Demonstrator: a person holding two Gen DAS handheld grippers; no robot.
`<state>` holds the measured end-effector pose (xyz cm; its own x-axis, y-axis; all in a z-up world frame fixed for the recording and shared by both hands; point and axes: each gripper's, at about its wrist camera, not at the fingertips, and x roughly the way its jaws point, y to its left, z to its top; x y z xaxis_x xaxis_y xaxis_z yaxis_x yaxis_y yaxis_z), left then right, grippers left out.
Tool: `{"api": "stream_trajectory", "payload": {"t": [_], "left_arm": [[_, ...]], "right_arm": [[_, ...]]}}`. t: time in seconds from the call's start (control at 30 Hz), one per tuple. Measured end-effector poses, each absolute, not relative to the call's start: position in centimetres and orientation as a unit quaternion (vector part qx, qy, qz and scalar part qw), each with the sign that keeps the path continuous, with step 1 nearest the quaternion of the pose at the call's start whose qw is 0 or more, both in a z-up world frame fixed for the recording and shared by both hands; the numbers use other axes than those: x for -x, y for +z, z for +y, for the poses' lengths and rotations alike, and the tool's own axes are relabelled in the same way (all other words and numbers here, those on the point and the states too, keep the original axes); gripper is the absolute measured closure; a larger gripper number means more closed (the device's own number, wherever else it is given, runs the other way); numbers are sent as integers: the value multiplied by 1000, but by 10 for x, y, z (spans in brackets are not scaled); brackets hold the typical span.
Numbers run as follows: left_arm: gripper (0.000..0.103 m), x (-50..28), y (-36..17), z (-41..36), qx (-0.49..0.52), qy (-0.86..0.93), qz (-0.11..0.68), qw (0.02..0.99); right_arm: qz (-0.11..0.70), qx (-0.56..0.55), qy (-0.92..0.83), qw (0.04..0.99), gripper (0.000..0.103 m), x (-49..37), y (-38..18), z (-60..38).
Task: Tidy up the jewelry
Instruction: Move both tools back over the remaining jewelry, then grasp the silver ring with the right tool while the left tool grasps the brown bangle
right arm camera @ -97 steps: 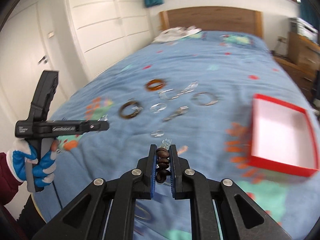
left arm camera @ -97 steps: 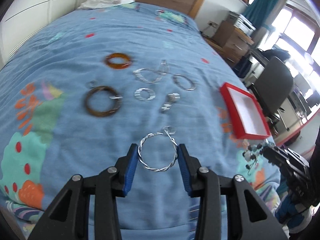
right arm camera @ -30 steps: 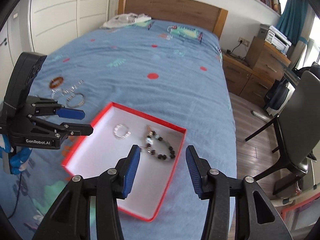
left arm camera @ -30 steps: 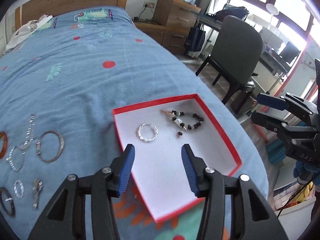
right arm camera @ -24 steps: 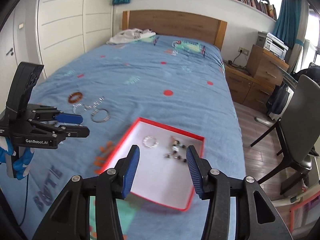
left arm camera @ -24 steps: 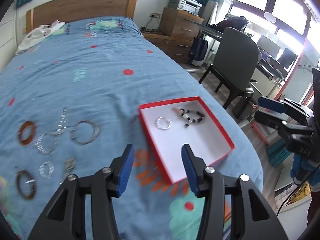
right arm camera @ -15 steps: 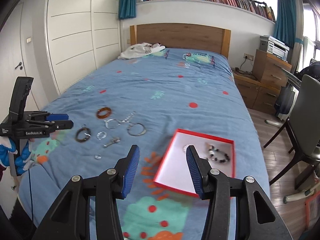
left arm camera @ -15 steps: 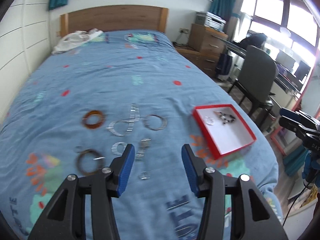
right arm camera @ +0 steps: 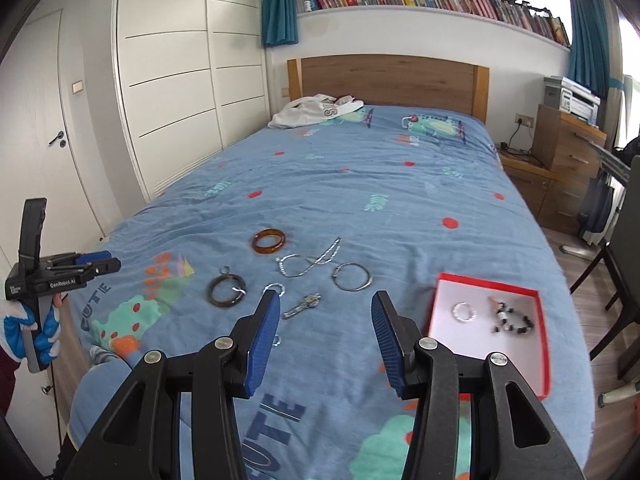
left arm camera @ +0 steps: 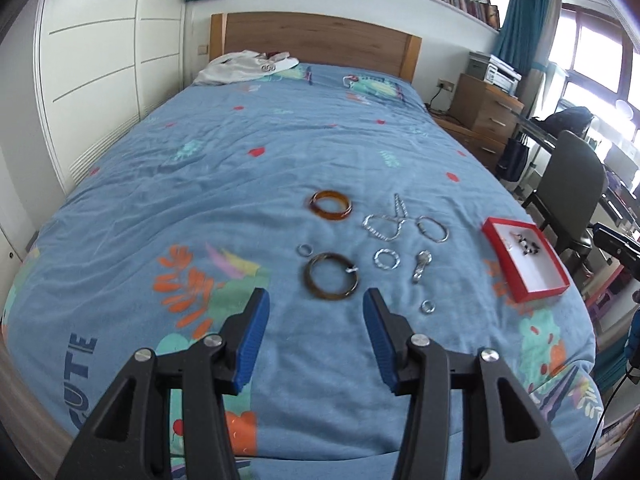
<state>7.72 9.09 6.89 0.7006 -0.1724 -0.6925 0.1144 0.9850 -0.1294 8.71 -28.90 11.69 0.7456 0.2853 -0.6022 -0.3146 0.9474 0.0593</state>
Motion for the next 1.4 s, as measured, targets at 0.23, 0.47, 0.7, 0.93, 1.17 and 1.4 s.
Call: {"api": "stream_trajectory", "payload": {"t": [0.23, 0.47, 0.7, 0.93, 1.17, 1.4], "left_arm": [[56, -101, 8, 83, 54, -80, 429, 898], [56, -142, -35, 74, 80, -67, 461, 881], [56, -189, -63, 71, 97, -52, 481, 870], [56, -227, -86, 65, 109, -58, 498, 858], [65, -238, -97, 57, 90, -53, 505, 857], [90, -234, -99, 54, 76, -51, 502, 860]], "right_arm": [[357, 14, 187, 915, 59, -113, 57, -258], [392, 11, 207, 896, 60, -140, 3, -241], [426, 8, 234, 874, 63, -168, -39, -223], [451, 9, 259, 854, 64, -189, -73, -207], [465, 17, 268, 843, 65, -196, -96, -195], [463, 23, 258, 848, 83, -196, -101, -195]]}}
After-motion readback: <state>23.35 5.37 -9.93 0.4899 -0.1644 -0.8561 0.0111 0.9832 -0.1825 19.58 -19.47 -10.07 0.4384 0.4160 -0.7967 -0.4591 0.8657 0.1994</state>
